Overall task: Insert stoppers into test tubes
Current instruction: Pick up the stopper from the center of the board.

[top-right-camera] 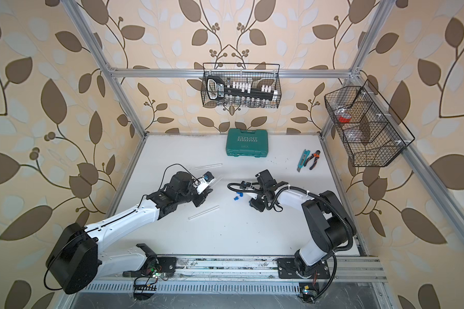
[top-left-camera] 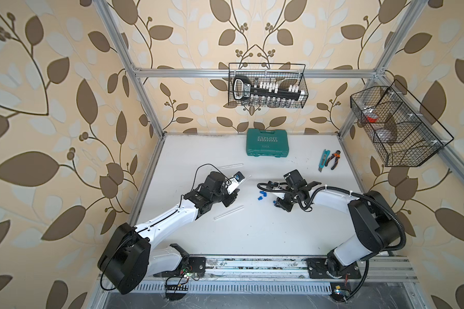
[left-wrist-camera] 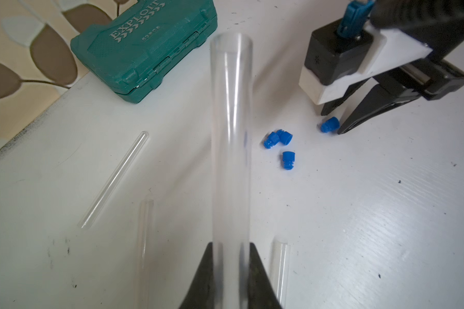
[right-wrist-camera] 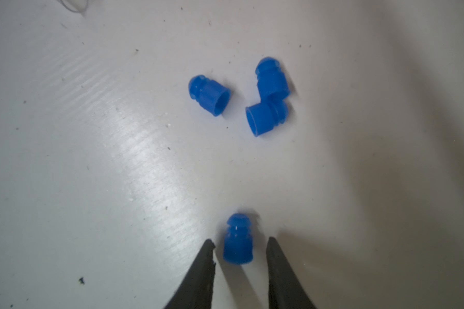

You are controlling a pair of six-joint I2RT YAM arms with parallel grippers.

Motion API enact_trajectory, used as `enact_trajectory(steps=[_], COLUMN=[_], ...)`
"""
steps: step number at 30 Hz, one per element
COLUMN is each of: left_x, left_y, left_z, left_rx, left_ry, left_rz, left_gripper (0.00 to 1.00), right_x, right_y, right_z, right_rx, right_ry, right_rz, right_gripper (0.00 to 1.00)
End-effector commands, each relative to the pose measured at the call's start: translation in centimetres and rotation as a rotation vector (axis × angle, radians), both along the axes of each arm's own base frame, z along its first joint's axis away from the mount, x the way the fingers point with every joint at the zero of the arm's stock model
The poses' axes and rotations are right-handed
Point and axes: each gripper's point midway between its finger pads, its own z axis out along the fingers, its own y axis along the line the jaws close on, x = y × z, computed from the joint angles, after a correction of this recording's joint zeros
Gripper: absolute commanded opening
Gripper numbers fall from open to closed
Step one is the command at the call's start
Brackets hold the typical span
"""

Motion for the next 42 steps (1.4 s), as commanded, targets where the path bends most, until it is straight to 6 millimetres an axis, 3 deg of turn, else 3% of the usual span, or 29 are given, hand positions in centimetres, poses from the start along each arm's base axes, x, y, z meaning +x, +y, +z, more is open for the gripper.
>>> enact_trajectory(steps=[1,16,25,28,35,42], left_x=[-0.1,-0.3,-0.4,-0.4,-1.8,-4.1], left_y=[-0.5,-0.5,-0.4,-0.4,-1.1,-1.4], left_z=[1.3,1.2,1.3,1.3,2.0,1.8], left_rx=[-0.029,-0.021,-0.016,-0.013,-0.01,0.085], left_ry=[-0.037,-0.032,-0.042,-0.046,-0.089,-0.307], left_rz=[-0.032,-0.044,-0.044,-0.048,-0.163,-0.395], left_gripper=[0.0,0.0,0.0,0.0,0.0,0.0], right_x=[-0.1,-0.3,-0.3,-0.5,-2.6,-5.6], right_y=[0.9,0.6,1.0,1.6,2.7,2.7], right_z=[0.2,-0.6,0.0,1.5,7.9,12.7], right_rx=[0.015,-0.031,-0.012,0.035,0.189,0.257], right_ry=[0.007,0.011,0.009,0.002,-0.034,-0.039], right_rz=[0.05,0.072,0.084,0.085,0.073,0.074], right_gripper=[0.3,0.2,0.11,0.1,0.09,0.1])
